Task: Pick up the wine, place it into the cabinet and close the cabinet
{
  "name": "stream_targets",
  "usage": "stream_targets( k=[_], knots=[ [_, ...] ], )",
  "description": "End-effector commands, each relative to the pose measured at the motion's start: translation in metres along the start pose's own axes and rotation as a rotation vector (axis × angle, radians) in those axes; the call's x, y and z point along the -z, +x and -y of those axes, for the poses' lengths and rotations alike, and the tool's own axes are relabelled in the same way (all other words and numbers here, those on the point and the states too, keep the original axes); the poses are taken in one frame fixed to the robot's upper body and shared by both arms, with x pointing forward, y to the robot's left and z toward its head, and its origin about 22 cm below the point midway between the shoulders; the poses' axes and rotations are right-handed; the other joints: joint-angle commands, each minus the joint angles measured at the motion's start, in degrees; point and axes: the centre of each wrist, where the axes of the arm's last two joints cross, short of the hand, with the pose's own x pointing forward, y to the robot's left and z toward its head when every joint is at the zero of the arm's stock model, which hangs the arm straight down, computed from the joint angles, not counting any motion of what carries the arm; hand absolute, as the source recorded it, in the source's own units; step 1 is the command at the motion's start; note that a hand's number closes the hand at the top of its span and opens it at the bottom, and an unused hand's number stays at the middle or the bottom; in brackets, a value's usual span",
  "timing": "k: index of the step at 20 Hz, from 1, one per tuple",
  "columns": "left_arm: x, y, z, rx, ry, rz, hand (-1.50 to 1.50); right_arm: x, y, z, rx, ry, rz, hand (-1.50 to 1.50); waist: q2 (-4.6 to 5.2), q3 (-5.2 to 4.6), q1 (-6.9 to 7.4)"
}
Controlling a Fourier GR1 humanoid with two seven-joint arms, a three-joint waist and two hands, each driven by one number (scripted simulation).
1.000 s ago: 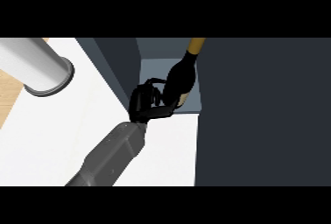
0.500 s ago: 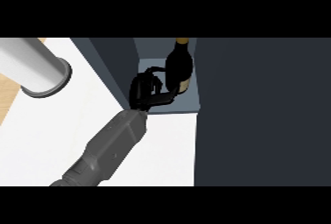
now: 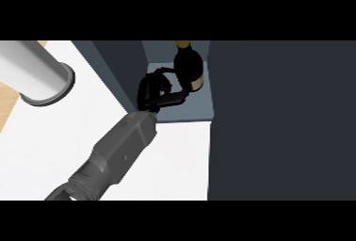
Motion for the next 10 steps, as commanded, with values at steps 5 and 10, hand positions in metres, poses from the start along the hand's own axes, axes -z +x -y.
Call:
stream_targets(
  k=[5, 10],
  knots=[
    [-0.012, -0.019, -0.022, 0.008, 0.046, 0.017, 1.5, 0.007, -0.008, -0.004, 0.007, 0.012, 0.02, -1.5, 0.35, -0.02, -1.03],
    [-0.002, -0.013, -0.031, 0.007, 0.107, 0.07, 1.5, 0.008, -0.008, 0.001, -0.007, 0.003, 0.01, -1.5, 0.36, -0.03, -0.1]
  ],
)
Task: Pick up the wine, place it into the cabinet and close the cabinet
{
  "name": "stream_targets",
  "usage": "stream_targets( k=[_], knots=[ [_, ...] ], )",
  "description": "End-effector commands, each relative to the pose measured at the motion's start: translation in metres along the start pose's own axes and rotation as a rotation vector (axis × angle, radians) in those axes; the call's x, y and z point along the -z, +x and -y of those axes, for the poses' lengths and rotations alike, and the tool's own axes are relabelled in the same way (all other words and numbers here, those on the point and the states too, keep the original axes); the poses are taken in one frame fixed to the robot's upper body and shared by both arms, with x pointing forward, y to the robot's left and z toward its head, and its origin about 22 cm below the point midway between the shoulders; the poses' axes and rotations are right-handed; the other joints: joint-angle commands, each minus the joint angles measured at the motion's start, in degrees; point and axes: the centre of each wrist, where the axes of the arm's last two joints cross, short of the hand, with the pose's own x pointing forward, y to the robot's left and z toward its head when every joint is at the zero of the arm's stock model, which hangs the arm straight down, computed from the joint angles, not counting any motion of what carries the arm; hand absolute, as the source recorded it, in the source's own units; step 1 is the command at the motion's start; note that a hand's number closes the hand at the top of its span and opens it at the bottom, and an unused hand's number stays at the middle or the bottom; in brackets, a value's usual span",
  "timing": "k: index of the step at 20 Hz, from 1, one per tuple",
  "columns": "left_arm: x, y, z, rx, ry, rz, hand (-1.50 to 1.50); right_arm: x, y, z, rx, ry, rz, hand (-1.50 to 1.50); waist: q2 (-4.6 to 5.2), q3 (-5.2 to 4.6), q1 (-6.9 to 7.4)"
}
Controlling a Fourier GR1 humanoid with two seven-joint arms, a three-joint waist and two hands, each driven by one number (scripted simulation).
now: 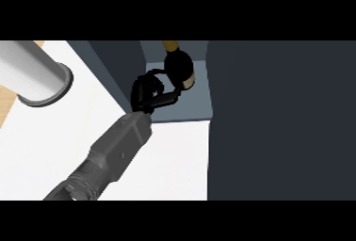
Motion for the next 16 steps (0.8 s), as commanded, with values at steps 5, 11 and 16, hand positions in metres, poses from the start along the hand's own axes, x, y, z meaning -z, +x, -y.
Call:
stream_targets(
  k=[5, 11, 16],
  knots=[
    [0.004, 0.001, -0.011, 0.005, 0.068, 0.131, -1.5, -0.008, 0.004, 0.007, -0.03, -0.004, 0.004, -1.5, -0.33, 0.03, 0.89],
    [0.001, 0.0, -0.018, -0.017, -0.035, 0.183, -1.5, 0.007, 0.011, -0.009, -0.032, -0.023, 0.003, -1.5, -0.77, 0.02, 2.57],
    [0.0, 0.005, -0.003, -0.003, -0.043, 0.207, -1.5, -0.006, 0.01, 0.0, -0.035, -0.016, -0.008, -1.5, -1.17, 0.08, 3.1]
  ],
)
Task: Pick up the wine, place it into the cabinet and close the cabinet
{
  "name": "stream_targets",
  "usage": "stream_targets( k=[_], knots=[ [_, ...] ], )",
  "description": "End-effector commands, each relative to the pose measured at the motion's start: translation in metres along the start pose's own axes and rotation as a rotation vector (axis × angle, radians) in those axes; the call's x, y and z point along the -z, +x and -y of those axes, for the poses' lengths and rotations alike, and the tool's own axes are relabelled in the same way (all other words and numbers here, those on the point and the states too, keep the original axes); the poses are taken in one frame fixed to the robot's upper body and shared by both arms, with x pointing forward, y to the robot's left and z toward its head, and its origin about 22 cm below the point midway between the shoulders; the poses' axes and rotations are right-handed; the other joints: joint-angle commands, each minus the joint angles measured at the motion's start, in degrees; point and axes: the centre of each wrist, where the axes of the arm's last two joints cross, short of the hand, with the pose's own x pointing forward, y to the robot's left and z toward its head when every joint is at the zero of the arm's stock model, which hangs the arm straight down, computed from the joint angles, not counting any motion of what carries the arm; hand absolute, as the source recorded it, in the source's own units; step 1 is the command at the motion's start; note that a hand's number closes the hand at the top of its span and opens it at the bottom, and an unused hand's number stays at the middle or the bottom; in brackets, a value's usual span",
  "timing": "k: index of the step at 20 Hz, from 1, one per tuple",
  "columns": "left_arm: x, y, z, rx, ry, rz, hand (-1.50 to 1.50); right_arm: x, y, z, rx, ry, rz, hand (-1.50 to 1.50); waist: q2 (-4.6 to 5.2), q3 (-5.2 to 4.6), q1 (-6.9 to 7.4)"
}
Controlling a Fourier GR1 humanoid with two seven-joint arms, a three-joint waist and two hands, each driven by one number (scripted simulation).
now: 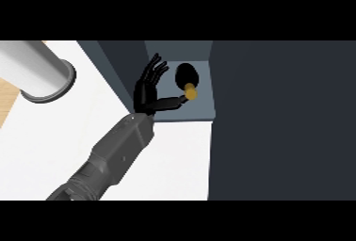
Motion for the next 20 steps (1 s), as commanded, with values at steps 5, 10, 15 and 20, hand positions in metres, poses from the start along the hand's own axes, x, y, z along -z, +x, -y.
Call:
stream_targets(
  k=[5, 10, 15, 20],
  knots=[
    [-0.026, -0.004, -0.014, 0.022, -0.012, 0.048, -1.5, -0.008, 0.006, -0.002, -0.007, -0.016, -0.006, -1.5, -1.63, 0.71, 2.7],
    [-0.052, 0.013, -0.002, -0.002, -0.112, 0.024, -1.5, -0.003, 0.003, 0.0, 0.009, -0.029, -0.014, -1.5, -1.8, 0.74, 3.32],
    [-0.069, 0.055, 0.005, -0.014, -0.228, -0.016, -1.5, -0.009, 0.015, -0.007, 0.002, -0.029, -0.005, -1.5, -1.85, 0.75, 3.27],
    [-0.108, 0.096, -0.002, -0.04, -0.225, 0.001, -1.5, -0.009, 0.021, -0.012, 0.0, -0.005, -0.01, -1.5, -1.6, 0.72, 2.85]
  ],
)
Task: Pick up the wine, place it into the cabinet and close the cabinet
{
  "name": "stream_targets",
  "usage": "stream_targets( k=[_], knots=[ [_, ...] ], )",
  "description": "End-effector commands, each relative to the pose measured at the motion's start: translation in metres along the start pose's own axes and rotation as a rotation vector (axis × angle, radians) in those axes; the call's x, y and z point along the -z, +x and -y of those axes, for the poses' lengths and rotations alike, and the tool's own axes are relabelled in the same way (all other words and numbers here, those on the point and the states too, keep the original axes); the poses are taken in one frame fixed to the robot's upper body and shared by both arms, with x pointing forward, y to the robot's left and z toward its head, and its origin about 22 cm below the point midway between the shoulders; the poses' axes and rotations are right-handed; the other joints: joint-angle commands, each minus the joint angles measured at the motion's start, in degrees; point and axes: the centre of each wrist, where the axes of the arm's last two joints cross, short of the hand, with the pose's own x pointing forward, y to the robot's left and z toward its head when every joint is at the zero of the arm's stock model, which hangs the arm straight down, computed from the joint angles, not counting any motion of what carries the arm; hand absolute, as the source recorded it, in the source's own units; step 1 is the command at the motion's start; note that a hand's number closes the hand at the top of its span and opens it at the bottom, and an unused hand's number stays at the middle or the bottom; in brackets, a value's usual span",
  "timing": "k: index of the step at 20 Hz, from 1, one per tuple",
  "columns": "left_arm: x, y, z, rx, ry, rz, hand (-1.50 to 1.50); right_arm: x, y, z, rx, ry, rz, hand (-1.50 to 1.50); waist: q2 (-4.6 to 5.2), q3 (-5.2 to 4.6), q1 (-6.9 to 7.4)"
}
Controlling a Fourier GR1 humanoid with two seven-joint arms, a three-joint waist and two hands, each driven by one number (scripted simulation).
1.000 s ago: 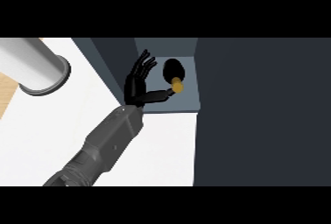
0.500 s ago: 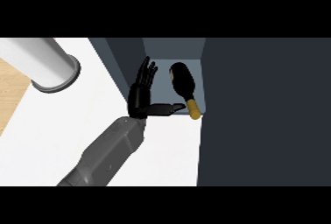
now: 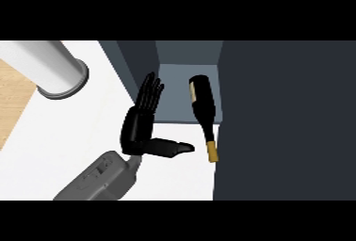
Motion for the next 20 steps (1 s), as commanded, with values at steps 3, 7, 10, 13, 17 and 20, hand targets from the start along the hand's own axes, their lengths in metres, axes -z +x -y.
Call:
stream_targets(
  k=[3, 7, 10, 13, 17, 20],
  knots=[
    [-0.043, 0.046, -0.007, -0.02, -0.033, 0.001, -1.5, 0.003, -0.001, 0.002, 0.001, 0.016, 0.007, -1.5, 0.35, -0.01, -0.73],
    [-0.053, 0.072, -0.003, -0.035, -0.008, 0.018, -1.5, 0.006, 0.001, 0.002, -0.027, 0.014, 0.004, -1.5, 0.44, -0.01, -1.04],
    [-0.079, 0.083, -0.006, -0.034, -0.013, 0.004, -1.5, 0.004, 0.016, 0.008, -0.058, 0.074, -0.003, 1.5, 0.41, -0.02, -0.98],
    [-0.088, 0.098, -0.023, -0.008, 0.012, 0.035, -1.5, 0.006, 0.017, 0.001, -0.163, 0.198, -0.052, 1.5, 0.35, -0.04, -0.36],
    [-0.103, 0.112, -0.028, 0.025, 0.067, 0.052, -1.5, -0.011, 0.022, -0.01, -0.154, 0.395, -0.093, 1.5, 0.23, -0.02, -0.73],
    [-0.128, 0.12, -0.053, 0.067, 0.091, 0.061, -1.5, -0.014, 0.028, -0.029, -0.127, 0.429, -0.09, 1.5, 0.24, -0.1, -0.26]
  ],
)
